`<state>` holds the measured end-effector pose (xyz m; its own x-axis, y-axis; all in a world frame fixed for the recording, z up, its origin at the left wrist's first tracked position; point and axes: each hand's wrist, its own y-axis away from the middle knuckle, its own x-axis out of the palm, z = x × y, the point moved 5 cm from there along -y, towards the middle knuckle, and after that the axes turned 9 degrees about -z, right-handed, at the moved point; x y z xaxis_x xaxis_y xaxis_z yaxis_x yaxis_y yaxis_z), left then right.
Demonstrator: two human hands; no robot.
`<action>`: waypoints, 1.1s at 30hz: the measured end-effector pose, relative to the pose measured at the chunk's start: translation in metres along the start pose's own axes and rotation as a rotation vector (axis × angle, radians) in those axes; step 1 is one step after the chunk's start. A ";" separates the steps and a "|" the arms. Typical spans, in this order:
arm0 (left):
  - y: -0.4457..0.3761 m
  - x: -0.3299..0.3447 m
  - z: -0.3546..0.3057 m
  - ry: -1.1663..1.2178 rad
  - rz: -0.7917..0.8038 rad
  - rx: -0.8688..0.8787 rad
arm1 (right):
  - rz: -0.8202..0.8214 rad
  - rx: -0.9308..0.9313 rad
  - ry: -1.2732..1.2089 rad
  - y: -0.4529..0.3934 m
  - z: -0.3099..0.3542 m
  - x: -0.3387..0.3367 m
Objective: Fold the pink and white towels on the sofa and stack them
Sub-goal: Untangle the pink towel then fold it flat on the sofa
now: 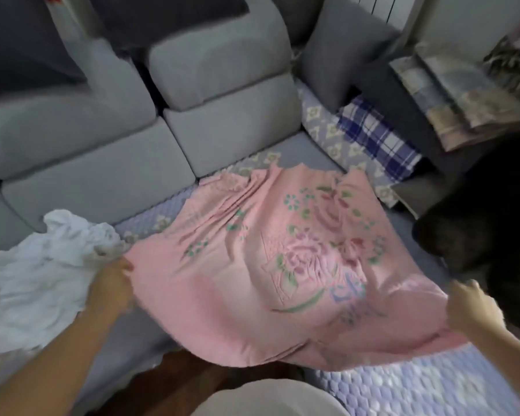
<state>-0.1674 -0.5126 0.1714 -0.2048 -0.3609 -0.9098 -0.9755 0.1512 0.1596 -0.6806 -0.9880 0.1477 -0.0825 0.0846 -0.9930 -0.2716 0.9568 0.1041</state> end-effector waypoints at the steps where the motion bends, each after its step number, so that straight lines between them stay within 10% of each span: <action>1: 0.014 0.012 -0.019 0.026 0.053 0.079 | -0.068 0.038 -0.120 0.005 0.015 -0.008; 5: 0.099 0.046 -0.091 0.280 0.195 0.380 | -0.325 -0.325 -0.710 0.056 0.138 -0.051; 12: 0.161 0.037 -0.148 0.431 0.379 0.488 | 0.009 -0.814 -1.269 0.159 0.339 -0.096; 21: 0.124 0.008 -0.121 0.536 0.529 0.480 | 0.279 -0.473 -1.357 0.183 0.405 -0.089; 27: 0.101 0.022 -0.107 0.490 0.400 0.464 | 0.329 0.427 -1.806 0.184 0.369 -0.057; 33: 0.104 0.018 -0.099 0.596 0.421 0.407 | 0.188 -0.105 -1.255 0.244 0.358 -0.071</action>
<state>-0.2804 -0.5948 0.2099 -0.6652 -0.6093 -0.4315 -0.7265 0.6616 0.1856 -0.3977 -0.6607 0.2237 0.8168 0.4753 -0.3270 -0.4337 0.8796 0.1955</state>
